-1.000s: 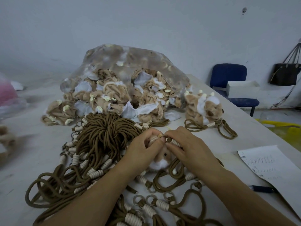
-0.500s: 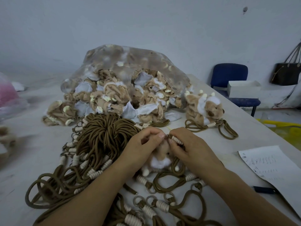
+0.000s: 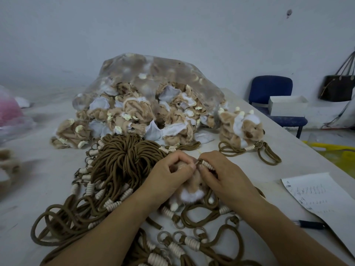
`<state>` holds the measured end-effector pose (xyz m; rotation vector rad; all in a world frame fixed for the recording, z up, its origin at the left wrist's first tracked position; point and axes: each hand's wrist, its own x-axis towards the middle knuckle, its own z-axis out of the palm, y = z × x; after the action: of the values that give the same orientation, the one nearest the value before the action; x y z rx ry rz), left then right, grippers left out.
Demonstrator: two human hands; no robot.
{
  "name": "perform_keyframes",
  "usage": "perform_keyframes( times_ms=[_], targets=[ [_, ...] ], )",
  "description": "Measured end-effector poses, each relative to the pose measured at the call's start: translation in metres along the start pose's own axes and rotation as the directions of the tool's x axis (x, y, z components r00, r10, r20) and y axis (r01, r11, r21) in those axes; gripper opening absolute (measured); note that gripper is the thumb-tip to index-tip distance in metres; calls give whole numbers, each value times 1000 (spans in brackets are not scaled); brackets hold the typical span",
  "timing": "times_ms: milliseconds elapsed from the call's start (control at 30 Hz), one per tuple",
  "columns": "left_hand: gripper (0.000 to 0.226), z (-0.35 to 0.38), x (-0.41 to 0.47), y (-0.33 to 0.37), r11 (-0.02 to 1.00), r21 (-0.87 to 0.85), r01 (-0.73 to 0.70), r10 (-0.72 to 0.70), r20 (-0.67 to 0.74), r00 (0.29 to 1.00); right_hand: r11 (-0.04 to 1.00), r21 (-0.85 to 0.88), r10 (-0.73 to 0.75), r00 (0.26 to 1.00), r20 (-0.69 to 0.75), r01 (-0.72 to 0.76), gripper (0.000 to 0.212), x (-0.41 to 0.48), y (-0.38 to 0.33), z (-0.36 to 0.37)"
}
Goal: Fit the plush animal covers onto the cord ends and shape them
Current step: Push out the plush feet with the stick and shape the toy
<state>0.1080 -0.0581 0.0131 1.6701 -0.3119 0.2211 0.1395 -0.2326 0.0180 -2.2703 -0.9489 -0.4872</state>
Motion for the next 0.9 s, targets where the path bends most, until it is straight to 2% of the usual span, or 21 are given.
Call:
perform_keyframes(
  times_ms=[67, 200, 267, 367, 467, 633, 733, 833, 900],
  targets=[
    [5, -1, 1, -1, 1000, -10, 10, -10, 3, 1000, 1000, 6, -1, 1000, -5, 1, 12, 0, 0, 0],
    [16, -1, 2, -2, 999, -7, 39, -39, -10, 999, 1000, -10, 18, 1000, -14, -19, 18, 0, 2, 0],
    [16, -2, 3, -1, 999, -9, 49, -50, -35, 998, 998, -59, 5, 997, -79, -9, 24, 0, 3, -1],
    [16, -2, 4, 0, 997, -42, 70, -73, -77, 994, 986, -154, -103, 964, -244, 66, 23, 2, -3, -5],
    [16, -1, 4, 0, 992, -81, 99, -107, -107, 988, 955, -267, -193, 955, -225, 130, 31, 4, -10, -4],
    [18, 0, 8, -3, 965, -214, 150, -197, -214, 957, 905, -424, -54, 977, -206, -39, 41, 2, -22, 10],
    [18, 3, 9, -4, 950, -266, 166, -231, -234, 944, 875, -477, -19, 977, -213, -87, 35, 2, -28, 20],
    [12, 9, 9, -3, 940, -303, 157, -232, -228, 946, 905, -420, -29, 975, -222, -69, 17, 1, -25, 24],
    [12, 8, 10, -3, 912, -379, 157, -263, -246, 933, 931, -361, -34, 975, -220, -48, 18, 2, -21, 21]
  ],
)
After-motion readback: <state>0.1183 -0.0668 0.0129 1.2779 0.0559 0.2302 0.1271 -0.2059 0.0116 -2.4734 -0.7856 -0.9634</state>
